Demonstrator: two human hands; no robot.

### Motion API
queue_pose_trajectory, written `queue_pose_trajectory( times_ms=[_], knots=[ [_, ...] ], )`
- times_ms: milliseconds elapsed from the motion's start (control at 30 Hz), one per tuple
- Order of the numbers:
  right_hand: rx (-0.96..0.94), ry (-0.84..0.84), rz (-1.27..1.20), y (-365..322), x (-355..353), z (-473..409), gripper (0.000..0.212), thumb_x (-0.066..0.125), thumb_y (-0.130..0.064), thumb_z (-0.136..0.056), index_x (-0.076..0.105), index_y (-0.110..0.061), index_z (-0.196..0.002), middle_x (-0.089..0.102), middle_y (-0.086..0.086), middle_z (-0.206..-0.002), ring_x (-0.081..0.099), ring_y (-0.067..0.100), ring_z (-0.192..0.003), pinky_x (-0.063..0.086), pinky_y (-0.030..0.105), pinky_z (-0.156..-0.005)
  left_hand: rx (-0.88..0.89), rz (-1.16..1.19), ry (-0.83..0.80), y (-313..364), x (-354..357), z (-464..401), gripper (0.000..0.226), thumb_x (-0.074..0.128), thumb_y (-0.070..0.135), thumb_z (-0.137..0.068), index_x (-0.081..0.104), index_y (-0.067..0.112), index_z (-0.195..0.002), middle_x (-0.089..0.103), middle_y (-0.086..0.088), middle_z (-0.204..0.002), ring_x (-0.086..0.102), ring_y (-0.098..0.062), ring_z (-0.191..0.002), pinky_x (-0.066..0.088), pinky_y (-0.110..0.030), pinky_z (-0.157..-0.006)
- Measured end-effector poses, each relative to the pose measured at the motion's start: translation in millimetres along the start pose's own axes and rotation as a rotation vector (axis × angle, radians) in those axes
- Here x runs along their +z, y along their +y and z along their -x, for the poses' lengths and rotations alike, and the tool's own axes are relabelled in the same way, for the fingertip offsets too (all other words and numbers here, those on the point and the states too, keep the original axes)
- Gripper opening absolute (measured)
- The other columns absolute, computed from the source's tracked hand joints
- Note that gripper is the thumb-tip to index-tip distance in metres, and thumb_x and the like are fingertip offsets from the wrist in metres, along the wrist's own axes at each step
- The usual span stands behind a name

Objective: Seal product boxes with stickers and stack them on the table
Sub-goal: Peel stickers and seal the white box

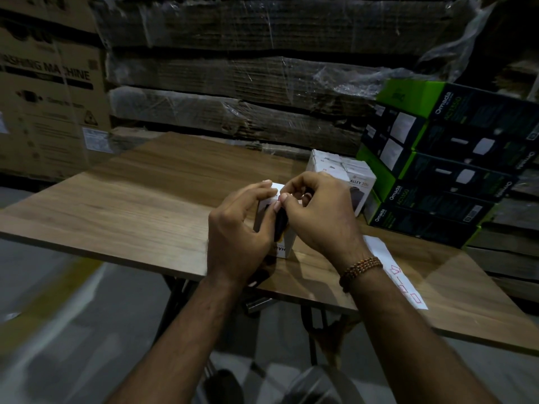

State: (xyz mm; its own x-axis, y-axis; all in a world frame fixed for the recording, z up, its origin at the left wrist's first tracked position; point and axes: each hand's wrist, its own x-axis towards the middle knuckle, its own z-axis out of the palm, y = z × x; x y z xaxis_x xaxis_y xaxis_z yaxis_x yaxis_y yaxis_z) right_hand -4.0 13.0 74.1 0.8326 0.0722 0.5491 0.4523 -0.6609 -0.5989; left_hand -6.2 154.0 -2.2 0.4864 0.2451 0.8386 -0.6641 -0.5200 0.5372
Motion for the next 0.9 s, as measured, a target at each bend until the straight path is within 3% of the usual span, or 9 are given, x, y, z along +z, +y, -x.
queue_pose_trajectory(
  times_ms=[100, 233, 367, 433, 500, 633, 733, 900],
  knots=[
    [0.038, -0.039, -0.099, 1, -1, -2, 0.018, 0.077, -0.019, -0.09, 0.07, -0.028, -0.104, 0.067, -0.004, -0.091, 0.062, 0.008, -0.082, 0.051, 0.025, -0.064, 0.012, 0.007, 0.001, 0, 0, 1, 0.026, 0.081, 0.011, -0.095, 0.078, 0.009, -0.12, 0.076, -0.001, -0.127, 0.069, -0.009, -0.122, 0.06, -0.037, -0.099],
    [0.047, -0.011, -0.11, 2, 2, -2, 0.016, 0.075, -0.018, -0.088, 0.069, -0.03, -0.098, 0.068, -0.006, -0.085, 0.059, 0.005, -0.071, 0.047, 0.023, -0.058, 0.006, 0.023, 0.006, 0, 1, 2, 0.029, 0.08, 0.012, -0.095, 0.076, 0.01, -0.123, 0.075, 0.0, -0.127, 0.069, -0.009, -0.123, 0.06, -0.038, -0.1],
    [0.134, 0.003, -0.225, 4, 6, -4, 0.012, 0.076, -0.017, -0.087, 0.072, -0.027, -0.091, 0.071, -0.004, -0.085, 0.069, 0.01, -0.081, 0.063, 0.034, -0.071, 0.01, 0.023, -0.004, 0, 1, 2, 0.028, 0.079, 0.014, -0.096, 0.076, 0.01, -0.124, 0.075, -0.001, -0.128, 0.068, -0.008, -0.124, 0.06, -0.037, -0.101],
    [0.181, 0.017, -0.284, 6, 9, -5, 0.011, 0.076, -0.015, -0.087, 0.073, -0.025, -0.089, 0.073, -0.001, -0.088, 0.072, 0.014, -0.088, 0.066, 0.043, -0.078, 0.008, 0.024, 0.005, 0, 1, 2, 0.027, 0.079, 0.015, -0.097, 0.076, 0.01, -0.123, 0.075, 0.0, -0.128, 0.068, -0.007, -0.124, 0.059, -0.035, -0.101],
    [0.186, 0.04, -0.3, 7, 11, -6, 0.011, 0.076, -0.013, -0.088, 0.074, -0.024, -0.09, 0.073, -0.001, -0.089, 0.072, 0.016, -0.091, 0.066, 0.042, -0.077, 0.016, 0.02, 0.01, 0, 1, 2, 0.027, 0.08, 0.015, -0.096, 0.076, 0.011, -0.123, 0.075, 0.0, -0.127, 0.068, -0.006, -0.123, 0.059, -0.034, -0.101],
    [-0.053, 0.085, -0.12, 10, 11, 5, 0.013, 0.072, -0.016, -0.095, 0.07, -0.028, -0.1, 0.066, -0.011, -0.1, 0.063, 0.006, -0.09, 0.051, 0.022, -0.068, 0.022, 0.015, 0.02, -2, 1, 1, 0.026, 0.08, 0.013, -0.096, 0.077, 0.01, -0.121, 0.076, 0.0, -0.126, 0.069, -0.007, -0.122, 0.059, -0.035, -0.1],
    [-0.215, 0.092, -0.012, 19, 8, 14, 0.017, 0.068, -0.011, -0.094, 0.07, -0.026, -0.1, 0.059, -0.009, -0.102, 0.057, 0.006, -0.085, 0.051, 0.03, -0.067, 0.021, 0.016, 0.013, -2, 1, 3, 0.026, 0.08, 0.013, -0.096, 0.077, 0.009, -0.122, 0.076, 0.001, -0.126, 0.069, -0.007, -0.123, 0.06, -0.036, -0.1],
    [-0.298, 0.043, 0.062, 25, 1, 12, 0.017, 0.07, -0.01, -0.095, 0.076, -0.022, -0.106, 0.058, -0.006, -0.105, 0.058, 0.009, -0.089, 0.057, 0.034, -0.071, -0.002, 0.01, -0.007, -3, 1, 4, 0.031, 0.079, 0.014, -0.097, 0.075, 0.009, -0.127, 0.075, -0.002, -0.128, 0.068, -0.008, -0.125, 0.059, -0.035, -0.102]
  ],
)
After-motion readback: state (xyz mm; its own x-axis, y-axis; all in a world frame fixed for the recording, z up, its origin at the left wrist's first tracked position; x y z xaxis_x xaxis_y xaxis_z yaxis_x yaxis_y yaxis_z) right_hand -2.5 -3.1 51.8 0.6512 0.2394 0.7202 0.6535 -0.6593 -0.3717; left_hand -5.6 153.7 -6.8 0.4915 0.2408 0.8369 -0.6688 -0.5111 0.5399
